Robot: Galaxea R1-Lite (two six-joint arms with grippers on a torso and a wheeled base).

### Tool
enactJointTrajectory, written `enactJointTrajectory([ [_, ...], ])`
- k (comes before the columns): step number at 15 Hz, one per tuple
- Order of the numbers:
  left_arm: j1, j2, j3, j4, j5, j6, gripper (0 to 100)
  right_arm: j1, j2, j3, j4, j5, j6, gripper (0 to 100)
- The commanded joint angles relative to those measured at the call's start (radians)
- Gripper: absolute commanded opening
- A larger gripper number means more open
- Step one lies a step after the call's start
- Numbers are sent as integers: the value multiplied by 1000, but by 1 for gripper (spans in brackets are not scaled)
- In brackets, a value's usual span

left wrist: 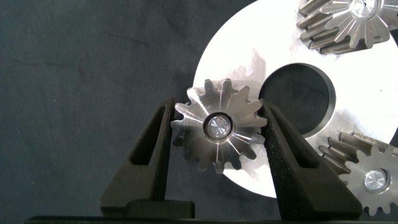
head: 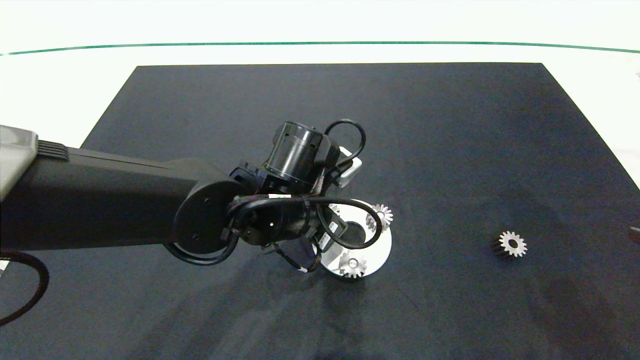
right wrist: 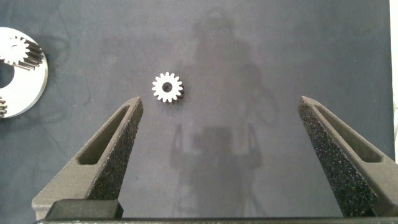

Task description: Remove an incorrectly installed larger gear and replace it with the correct smaller gear

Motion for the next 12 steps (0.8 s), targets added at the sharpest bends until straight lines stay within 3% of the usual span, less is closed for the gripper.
enactJointTrajectory([
  [1, 1, 0, -68, 75, 3, 1, 22, -2, 0, 0, 1, 1, -1, 100],
  [12, 0, -13, -88, 121, 3, 0, 22, -2, 0, 0, 1, 2, -1, 100],
])
